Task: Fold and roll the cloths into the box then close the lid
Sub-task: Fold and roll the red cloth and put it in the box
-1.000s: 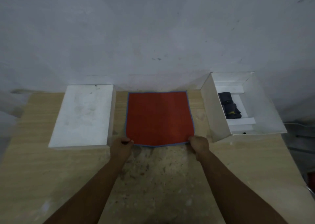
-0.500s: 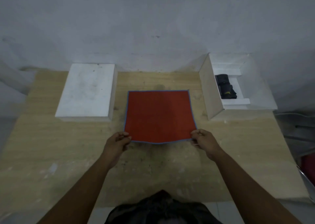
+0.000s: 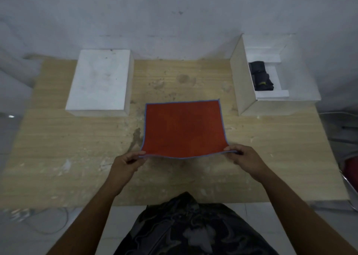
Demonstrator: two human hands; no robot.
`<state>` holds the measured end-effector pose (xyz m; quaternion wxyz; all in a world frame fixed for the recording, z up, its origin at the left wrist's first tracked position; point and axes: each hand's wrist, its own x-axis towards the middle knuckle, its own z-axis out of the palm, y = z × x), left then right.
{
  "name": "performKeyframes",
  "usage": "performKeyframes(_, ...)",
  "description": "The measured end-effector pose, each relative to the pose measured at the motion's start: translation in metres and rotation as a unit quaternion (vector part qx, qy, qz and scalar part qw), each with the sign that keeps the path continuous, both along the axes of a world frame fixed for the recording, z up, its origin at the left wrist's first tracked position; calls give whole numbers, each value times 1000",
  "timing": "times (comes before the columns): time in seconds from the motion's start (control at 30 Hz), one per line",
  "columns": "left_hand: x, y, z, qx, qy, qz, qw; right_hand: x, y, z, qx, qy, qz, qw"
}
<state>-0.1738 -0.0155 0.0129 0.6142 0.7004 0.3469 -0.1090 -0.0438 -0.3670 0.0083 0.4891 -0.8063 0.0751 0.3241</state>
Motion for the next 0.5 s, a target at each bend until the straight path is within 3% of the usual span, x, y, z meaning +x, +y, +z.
performKeyframes(0.13, 28, 8, 2, 43, -30, 20, 998, 28, 8, -2, -38, -120, 30, 992)
performKeyframes(0.2, 46, 13, 2, 77, -48, 13, 996, 46, 13, -3, -27, -120, 32, 992)
performKeyframes(0.5, 122, 32, -14, 63, -47, -5, 997, 121, 42, -11, 1, -103, -22, 994)
